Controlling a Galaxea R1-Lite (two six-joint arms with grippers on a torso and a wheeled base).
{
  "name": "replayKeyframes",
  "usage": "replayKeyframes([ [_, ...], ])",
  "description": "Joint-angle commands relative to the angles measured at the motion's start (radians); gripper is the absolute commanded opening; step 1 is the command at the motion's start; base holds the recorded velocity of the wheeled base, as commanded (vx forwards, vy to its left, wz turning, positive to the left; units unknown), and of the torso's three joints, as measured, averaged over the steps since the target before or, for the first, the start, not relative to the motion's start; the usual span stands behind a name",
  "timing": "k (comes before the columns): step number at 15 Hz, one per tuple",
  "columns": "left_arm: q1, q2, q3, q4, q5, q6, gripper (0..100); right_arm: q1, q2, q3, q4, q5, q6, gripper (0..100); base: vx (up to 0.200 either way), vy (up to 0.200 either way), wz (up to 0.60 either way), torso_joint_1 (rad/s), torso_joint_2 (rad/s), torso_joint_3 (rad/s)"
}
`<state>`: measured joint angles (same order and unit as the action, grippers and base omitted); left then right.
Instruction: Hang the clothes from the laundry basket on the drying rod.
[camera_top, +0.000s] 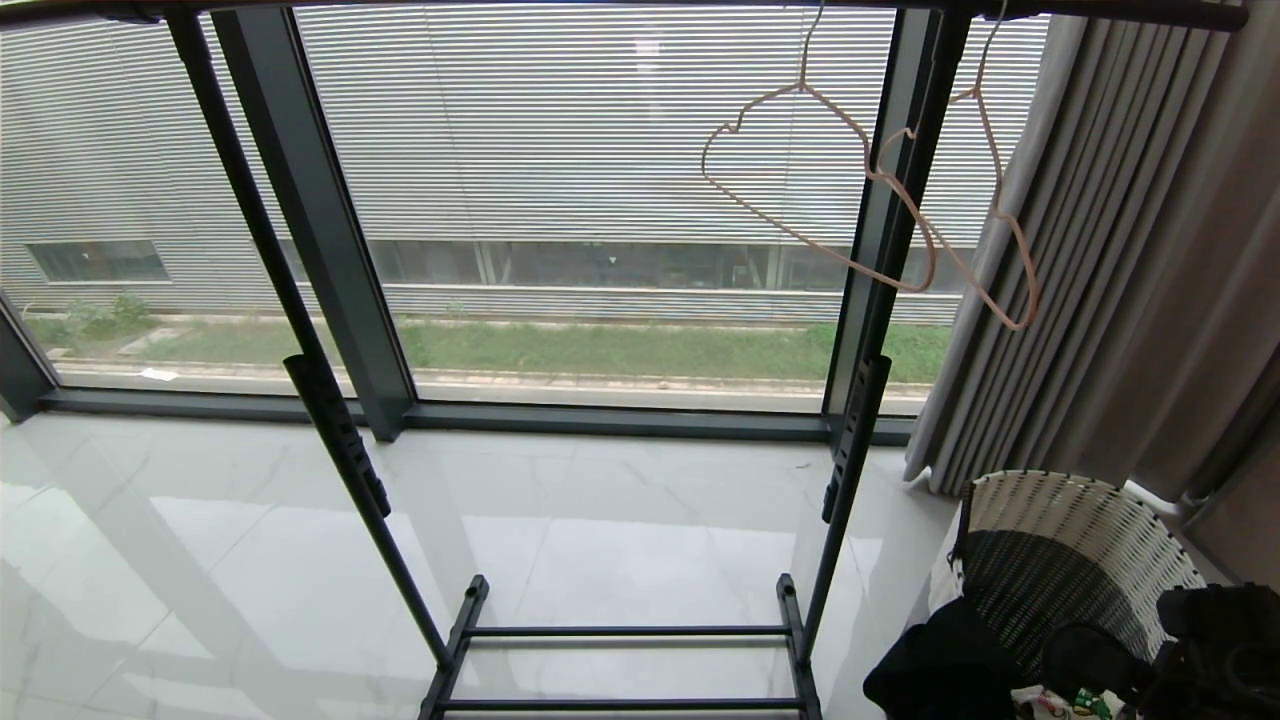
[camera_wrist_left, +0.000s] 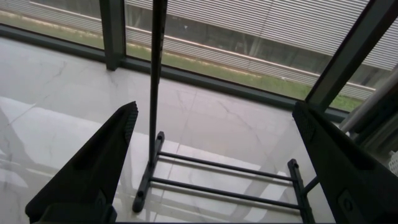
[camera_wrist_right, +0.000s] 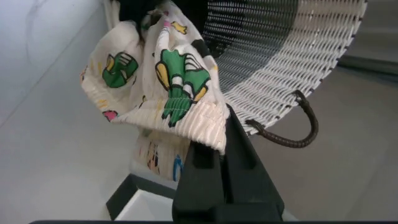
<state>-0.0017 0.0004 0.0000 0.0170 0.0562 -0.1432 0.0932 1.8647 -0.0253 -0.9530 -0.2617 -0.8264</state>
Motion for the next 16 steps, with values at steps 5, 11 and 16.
replayKeyframes([
  [5,0.0,0.0,0.0,0.001,0.001,0.001,100,-0.118,-0.506,-0.062,0.197,-0.004,-0.002,0,0.0,0.0,0.0,0.0,0.0,0.0],
  [11,0.0,0.0,0.0,0.001,0.002,0.001,100,-0.113,-0.829,-0.654,1.376,0.058,0.05,0,0.0,0.0,0.0,0.0,0.0,0.0],
  [16,0.0,0.0,0.0,0.001,0.001,0.005,100,-0.044,-0.848,-0.898,1.689,0.17,0.204,0,0.0,0.0,0.0,0.0,0.0,0.0],
])
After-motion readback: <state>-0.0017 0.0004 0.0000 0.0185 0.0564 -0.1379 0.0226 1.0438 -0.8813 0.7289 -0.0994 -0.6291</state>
